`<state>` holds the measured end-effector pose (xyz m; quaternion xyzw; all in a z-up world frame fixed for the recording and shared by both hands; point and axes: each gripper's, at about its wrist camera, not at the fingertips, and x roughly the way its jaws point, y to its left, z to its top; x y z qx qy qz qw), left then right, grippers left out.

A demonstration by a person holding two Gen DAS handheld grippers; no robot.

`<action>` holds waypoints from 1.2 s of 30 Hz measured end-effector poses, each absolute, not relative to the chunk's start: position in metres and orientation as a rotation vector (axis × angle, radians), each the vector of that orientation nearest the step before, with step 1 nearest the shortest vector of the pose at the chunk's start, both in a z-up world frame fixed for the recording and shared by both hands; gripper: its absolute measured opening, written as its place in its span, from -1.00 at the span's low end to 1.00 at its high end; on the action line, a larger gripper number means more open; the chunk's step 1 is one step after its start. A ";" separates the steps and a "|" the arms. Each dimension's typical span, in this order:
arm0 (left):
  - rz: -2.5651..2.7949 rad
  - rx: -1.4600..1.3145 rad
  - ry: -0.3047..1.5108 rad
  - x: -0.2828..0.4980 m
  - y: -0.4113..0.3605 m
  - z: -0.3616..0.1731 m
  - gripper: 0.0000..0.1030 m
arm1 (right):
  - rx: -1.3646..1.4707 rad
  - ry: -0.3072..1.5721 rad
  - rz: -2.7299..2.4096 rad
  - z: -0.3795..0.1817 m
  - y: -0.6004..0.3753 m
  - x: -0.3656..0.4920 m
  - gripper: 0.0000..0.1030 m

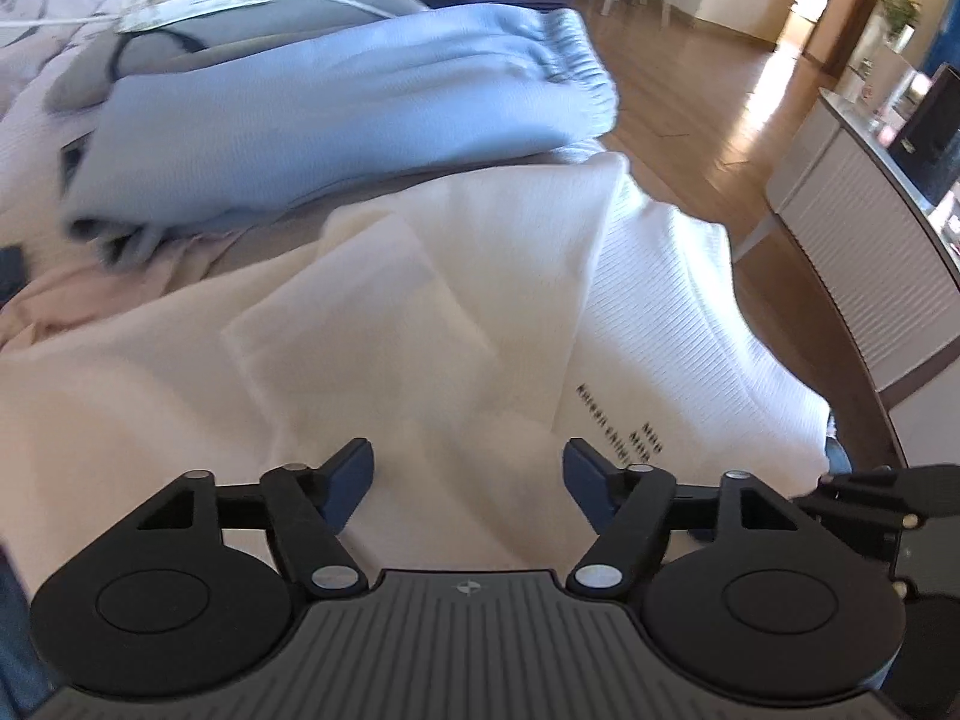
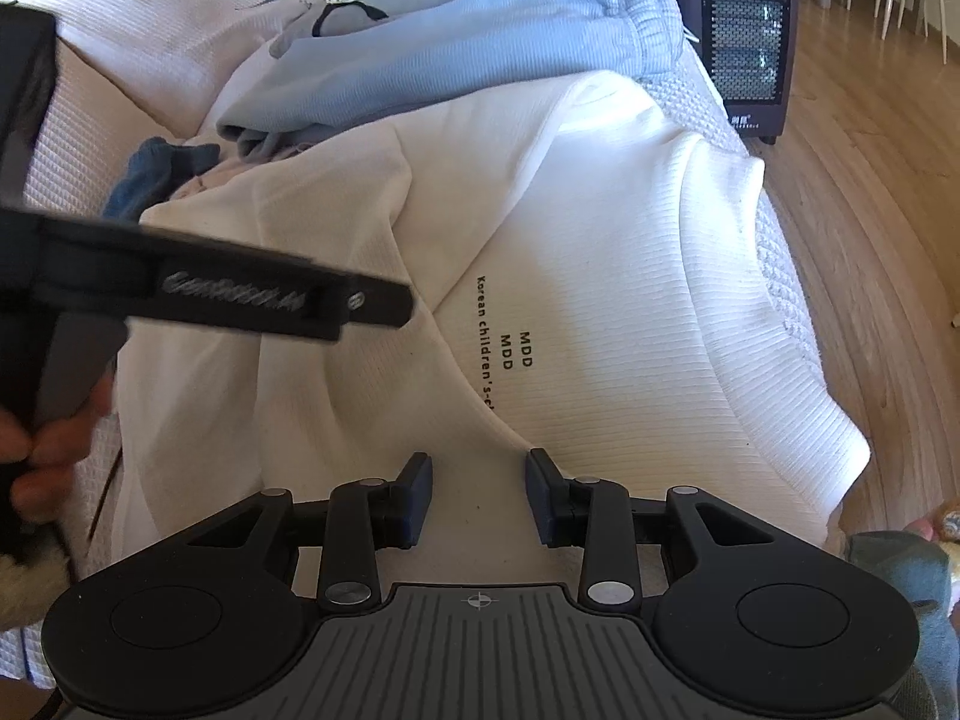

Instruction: Fold clothes

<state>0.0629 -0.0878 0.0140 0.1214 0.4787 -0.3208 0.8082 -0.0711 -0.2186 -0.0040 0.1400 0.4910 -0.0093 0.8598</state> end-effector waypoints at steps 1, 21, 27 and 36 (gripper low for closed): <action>-0.671 0.252 1.028 0.061 -0.083 0.015 0.35 | 0.287 1.031 -0.020 -0.004 -0.218 -0.071 -0.33; -0.640 0.210 1.126 0.040 -0.056 -0.014 0.76 | 0.266 1.016 -0.050 0.001 -0.220 -0.074 -0.27; -0.655 0.182 1.146 0.045 -0.055 -0.020 0.92 | 0.295 1.025 -0.052 -0.001 -0.225 -0.073 -0.27; -0.667 0.179 1.155 0.048 -0.056 -0.026 1.00 | 0.349 1.028 -0.055 -0.003 -0.232 -0.074 -0.27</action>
